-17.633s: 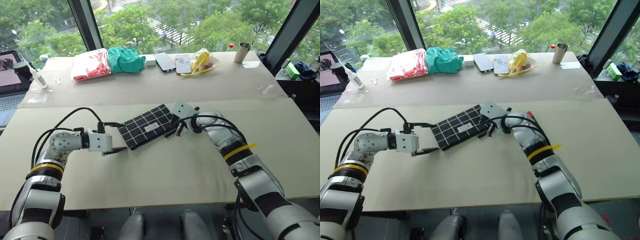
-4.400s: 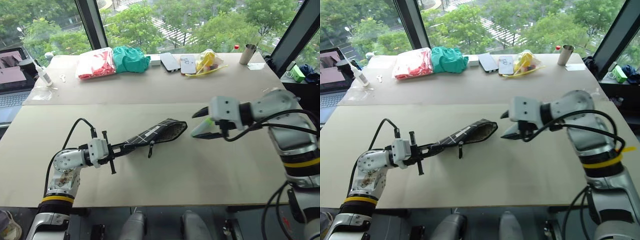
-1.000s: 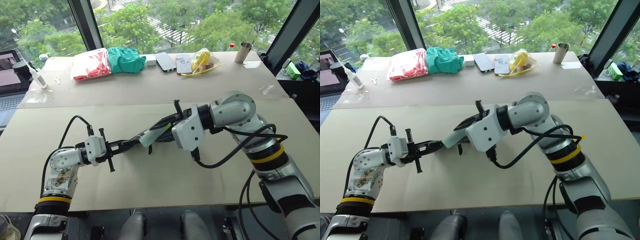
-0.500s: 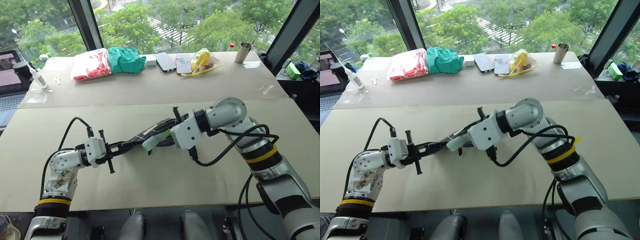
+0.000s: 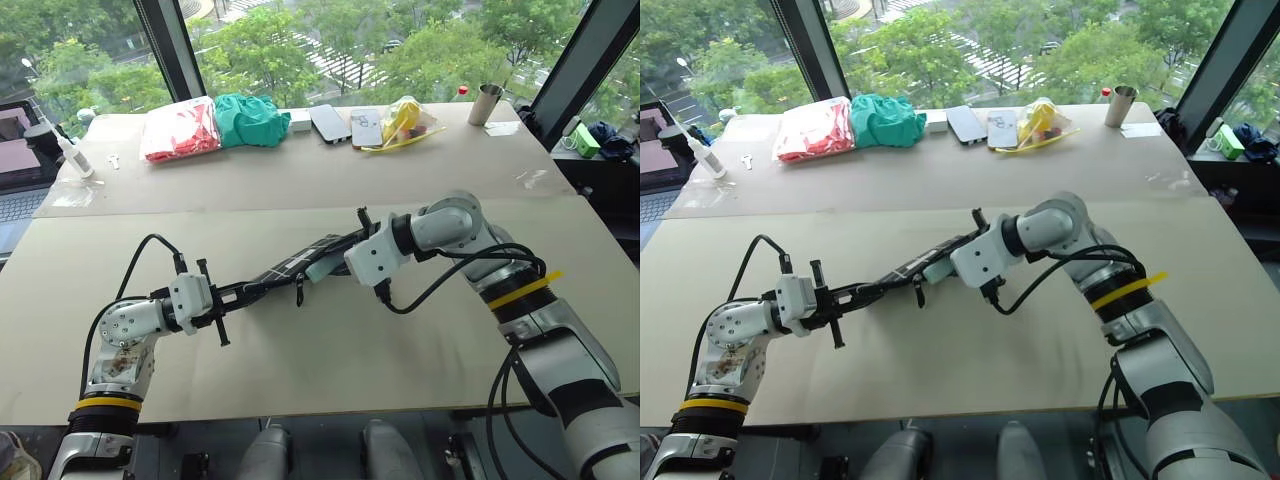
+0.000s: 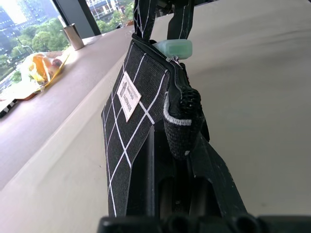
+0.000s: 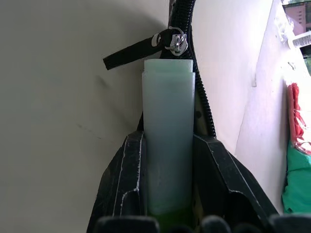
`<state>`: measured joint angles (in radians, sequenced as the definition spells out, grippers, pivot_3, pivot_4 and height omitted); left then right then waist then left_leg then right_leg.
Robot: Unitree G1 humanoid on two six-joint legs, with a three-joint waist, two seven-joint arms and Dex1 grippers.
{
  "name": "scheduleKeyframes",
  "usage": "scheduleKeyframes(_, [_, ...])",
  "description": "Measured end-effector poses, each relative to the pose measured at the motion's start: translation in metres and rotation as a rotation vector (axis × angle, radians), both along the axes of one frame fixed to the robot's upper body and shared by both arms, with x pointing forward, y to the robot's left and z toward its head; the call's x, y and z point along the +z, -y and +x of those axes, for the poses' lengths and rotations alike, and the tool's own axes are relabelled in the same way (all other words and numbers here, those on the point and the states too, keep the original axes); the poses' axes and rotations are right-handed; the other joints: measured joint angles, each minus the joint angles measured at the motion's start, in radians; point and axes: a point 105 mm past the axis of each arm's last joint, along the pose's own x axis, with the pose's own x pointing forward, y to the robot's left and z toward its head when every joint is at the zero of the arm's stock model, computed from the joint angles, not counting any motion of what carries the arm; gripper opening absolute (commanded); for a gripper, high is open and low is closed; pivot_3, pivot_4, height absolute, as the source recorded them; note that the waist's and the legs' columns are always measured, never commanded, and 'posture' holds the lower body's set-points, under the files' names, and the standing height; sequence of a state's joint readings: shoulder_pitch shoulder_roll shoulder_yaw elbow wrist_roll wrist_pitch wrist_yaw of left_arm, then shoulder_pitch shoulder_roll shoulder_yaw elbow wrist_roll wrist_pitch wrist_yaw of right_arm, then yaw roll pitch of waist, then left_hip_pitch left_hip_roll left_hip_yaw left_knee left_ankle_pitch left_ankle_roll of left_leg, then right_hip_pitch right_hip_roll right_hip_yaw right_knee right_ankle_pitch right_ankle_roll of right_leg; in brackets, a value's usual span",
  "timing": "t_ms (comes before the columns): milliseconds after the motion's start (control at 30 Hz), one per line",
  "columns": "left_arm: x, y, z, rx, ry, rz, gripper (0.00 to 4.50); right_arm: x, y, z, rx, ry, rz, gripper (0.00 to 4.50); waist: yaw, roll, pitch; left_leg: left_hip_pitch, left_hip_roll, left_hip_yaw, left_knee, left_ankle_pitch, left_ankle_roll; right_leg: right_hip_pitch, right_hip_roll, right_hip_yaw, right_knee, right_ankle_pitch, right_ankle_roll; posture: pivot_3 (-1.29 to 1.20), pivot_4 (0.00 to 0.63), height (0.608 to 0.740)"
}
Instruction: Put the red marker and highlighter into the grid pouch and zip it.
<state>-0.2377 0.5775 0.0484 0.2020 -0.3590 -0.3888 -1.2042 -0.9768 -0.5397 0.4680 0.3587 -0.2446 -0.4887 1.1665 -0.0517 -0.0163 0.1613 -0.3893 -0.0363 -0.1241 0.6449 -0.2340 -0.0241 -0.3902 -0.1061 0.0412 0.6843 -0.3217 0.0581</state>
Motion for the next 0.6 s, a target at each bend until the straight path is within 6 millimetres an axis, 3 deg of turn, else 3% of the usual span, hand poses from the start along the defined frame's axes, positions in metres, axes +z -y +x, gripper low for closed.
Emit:
scheduleKeyframes(233, [0.0,0.001,0.001,-0.001,-0.001,0.001,0.0,-0.005,-0.003,0.008,-0.05,0.013,-0.048,1.0,-0.004,0.0,0.0,0.0,0.0,0.0,0.0,0.0,0.0,0.0,0.0,0.0,0.0,0.0,0.0,0.0,0.15,0.74])
scheduleKeyframes(500, [0.0,0.005,0.003,-0.018,-0.001,0.006,0.0,-0.01,0.003,0.006,-0.145,-0.197,-0.055,1.0,-0.006,0.0,0.0,0.0,0.0,-0.001,0.0,0.0,0.0,0.0,0.0,0.0,0.0,0.0,0.0,0.0,0.15,0.74])
scheduleKeyframes(600, [0.001,0.006,0.003,-0.022,0.002,0.008,0.0,-0.008,0.005,0.01,-0.21,-0.279,-0.021,2.31,-0.008,0.0,0.0,0.0,0.0,-0.001,0.0,0.0,0.0,0.0,0.0,0.0,0.0,0.0,0.0,0.0,0.15,0.74])
